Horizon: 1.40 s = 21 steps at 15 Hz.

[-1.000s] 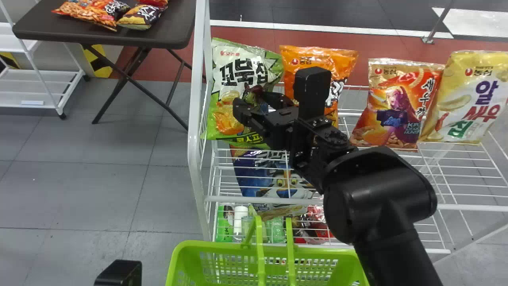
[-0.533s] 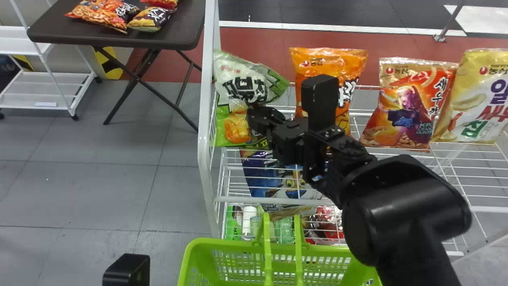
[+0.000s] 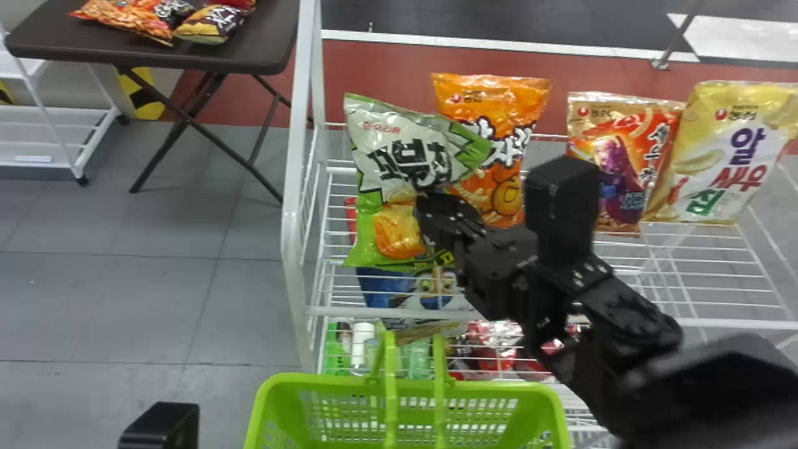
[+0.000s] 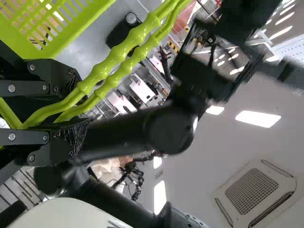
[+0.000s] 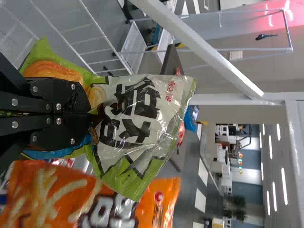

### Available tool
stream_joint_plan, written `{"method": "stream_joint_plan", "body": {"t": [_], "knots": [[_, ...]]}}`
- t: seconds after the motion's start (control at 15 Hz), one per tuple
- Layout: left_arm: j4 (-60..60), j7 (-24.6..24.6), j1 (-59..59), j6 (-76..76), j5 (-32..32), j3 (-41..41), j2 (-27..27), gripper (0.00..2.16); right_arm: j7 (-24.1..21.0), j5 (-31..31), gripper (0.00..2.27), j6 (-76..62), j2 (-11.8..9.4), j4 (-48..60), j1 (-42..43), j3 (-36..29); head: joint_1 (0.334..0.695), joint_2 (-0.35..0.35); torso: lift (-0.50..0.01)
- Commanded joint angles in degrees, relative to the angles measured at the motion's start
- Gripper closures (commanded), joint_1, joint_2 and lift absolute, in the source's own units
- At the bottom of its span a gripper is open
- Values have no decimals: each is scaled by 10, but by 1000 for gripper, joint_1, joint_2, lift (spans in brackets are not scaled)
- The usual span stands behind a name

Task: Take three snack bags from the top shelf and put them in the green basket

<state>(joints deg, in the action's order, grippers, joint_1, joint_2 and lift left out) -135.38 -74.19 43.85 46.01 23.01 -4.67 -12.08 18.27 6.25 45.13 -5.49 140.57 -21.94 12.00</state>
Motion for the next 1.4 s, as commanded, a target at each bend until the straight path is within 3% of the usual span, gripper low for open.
{"method": "stream_joint_plan", "body": {"t": [0.0,0.27,0.33,0.47,0.6,0.93,1.2,1.33], "knots": [[-1,4,-2,-2,-5,-2,5,917,11,-20,2246,9,-12,105,-91,-66,695,-191,-40],[0,21,-4,2,-18,-2,14,910,53,-93,2246,62,-9,211,-196,-198,695,-350,-40],[3,21,-4,2,-24,-2,21,856,75,-103,2243,114,-1,230,-205,-222,695,-350,-40],[8,22,-4,-2,-39,-3,32,856,157,-109,2243,246,50,261,-206,-264,695,-350,-40],[19,36,-18,-5,-53,-15,37,856,222,-109,2243,413,55,278,-204,-309,695,-350,-40],[22,37,-34,-7,-53,-24,45,856,273,-115,2243,450,55,278,-204,-311,695,-350,-40],[13,35,-33,-5,-53,-33,43,856,251,-102,2243,450,55,234,-206,-239,695,-350,-40],[9,34,-32,-5,-53,-31,43,856,244,-62,2240,450,36,219,-205,-181,695,-350,-40]]}}
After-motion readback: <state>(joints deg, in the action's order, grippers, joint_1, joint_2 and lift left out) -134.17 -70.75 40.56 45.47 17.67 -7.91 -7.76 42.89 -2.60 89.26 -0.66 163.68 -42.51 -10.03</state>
